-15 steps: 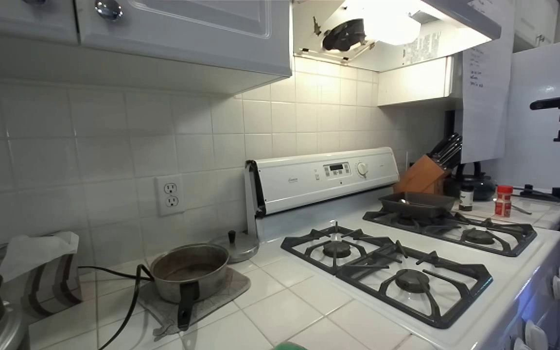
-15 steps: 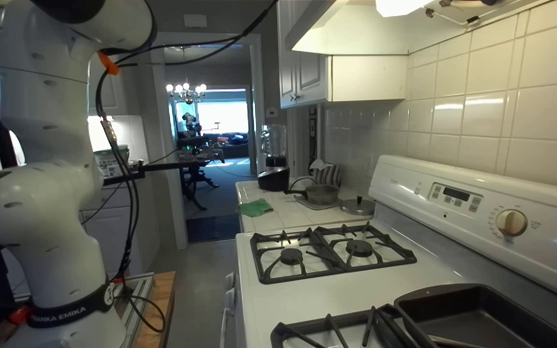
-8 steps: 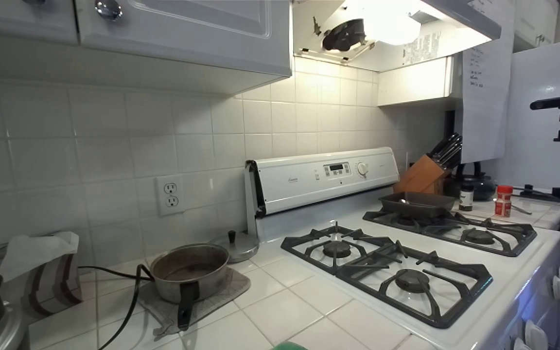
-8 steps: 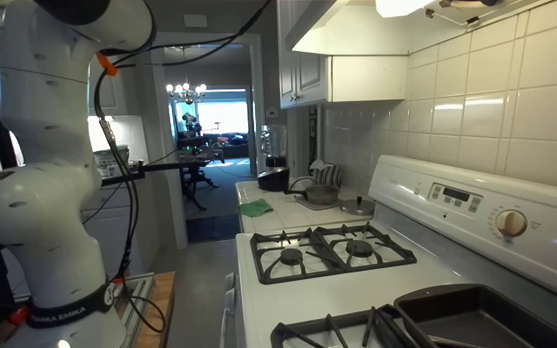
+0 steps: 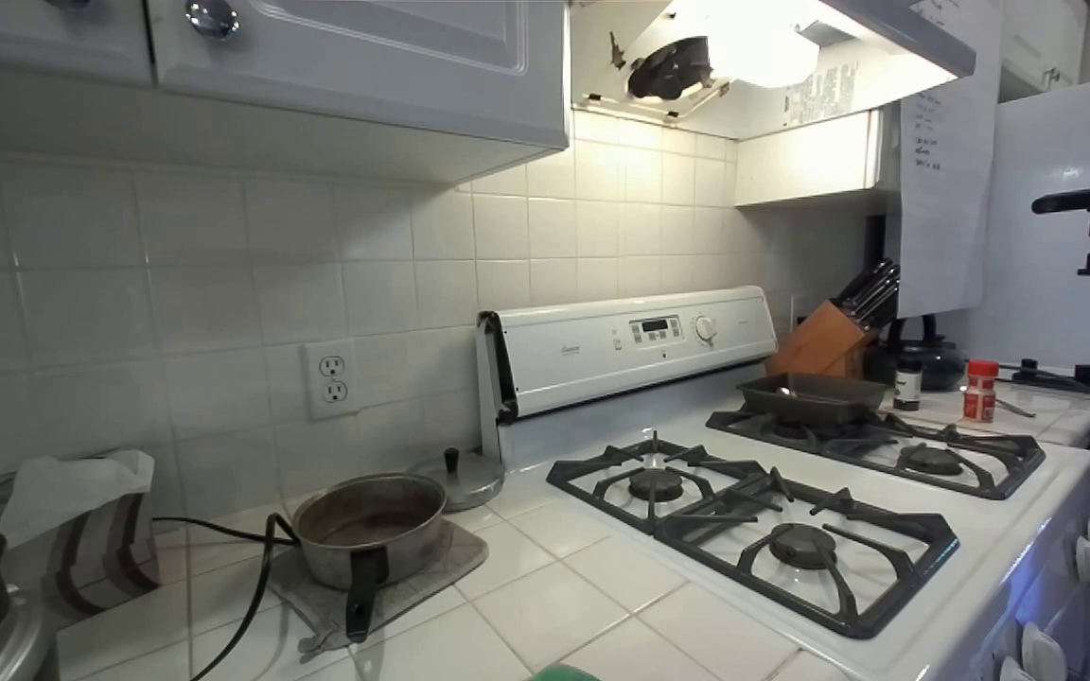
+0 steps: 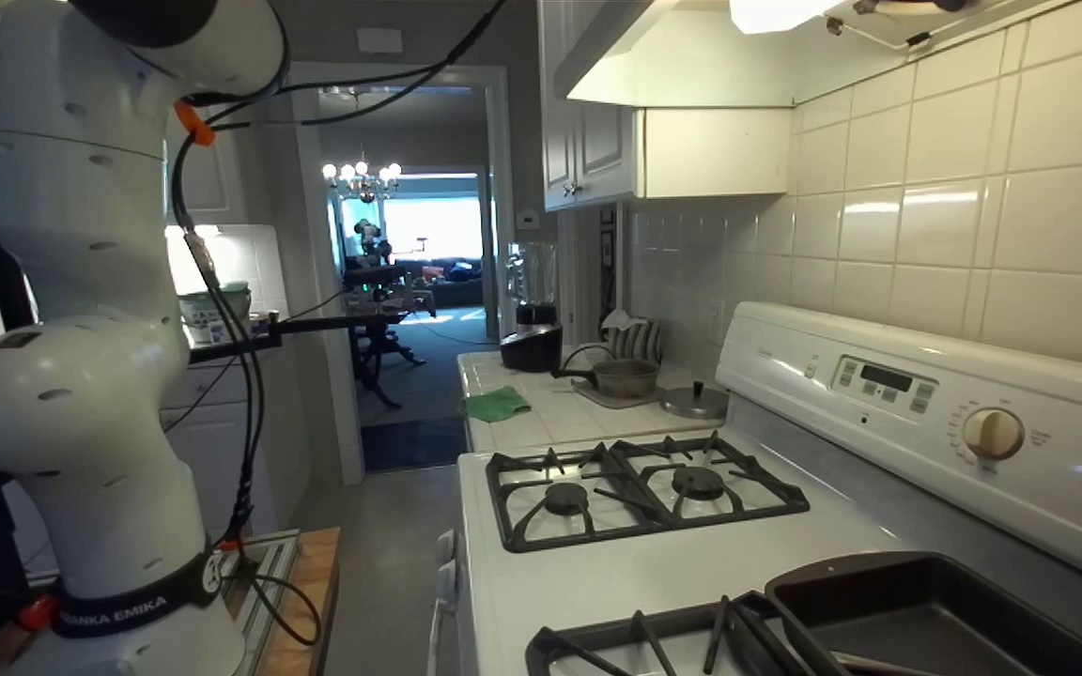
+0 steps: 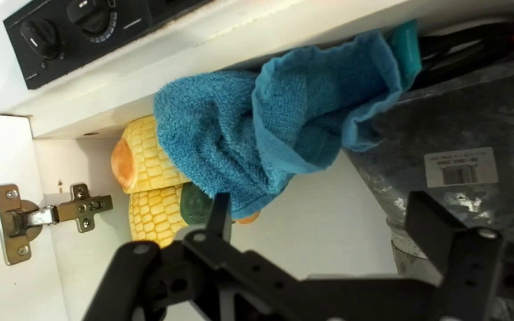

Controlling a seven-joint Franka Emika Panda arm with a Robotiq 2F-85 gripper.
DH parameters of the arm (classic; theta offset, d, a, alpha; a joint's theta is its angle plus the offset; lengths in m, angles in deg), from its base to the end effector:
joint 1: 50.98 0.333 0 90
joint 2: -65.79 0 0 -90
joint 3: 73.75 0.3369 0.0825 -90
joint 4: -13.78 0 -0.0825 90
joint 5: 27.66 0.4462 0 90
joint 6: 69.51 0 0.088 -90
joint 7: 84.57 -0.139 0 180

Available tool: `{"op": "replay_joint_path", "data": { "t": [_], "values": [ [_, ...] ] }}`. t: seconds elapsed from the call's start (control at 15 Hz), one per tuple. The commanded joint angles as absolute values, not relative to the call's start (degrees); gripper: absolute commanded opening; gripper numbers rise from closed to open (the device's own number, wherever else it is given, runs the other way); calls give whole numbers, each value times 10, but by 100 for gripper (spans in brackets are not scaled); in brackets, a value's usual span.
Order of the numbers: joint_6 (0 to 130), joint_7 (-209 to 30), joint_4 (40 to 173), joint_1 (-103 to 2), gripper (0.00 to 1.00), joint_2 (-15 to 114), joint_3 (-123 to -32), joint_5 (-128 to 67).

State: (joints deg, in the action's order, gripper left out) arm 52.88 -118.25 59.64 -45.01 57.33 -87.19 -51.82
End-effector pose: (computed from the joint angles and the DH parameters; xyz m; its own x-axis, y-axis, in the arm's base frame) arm 0.5954 -0.0819 1.0191 0.1587 -0.3145 0.9359 -0.5299 -0.8270 -0.1881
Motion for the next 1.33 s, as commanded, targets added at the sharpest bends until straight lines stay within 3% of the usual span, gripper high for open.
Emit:
{"op": "replay_joint_path", "data": {
  "t": [0.0, 0.53, 1.27],
  "values": [
    [482, -1216, 624, -421, 100, 623, -869, -569],
    [356, -1270, 712, -389, 100, 743, -839, -610],
    [471, -1355, 1022, -398, 100, 953, -834, -584]
  ]
}}
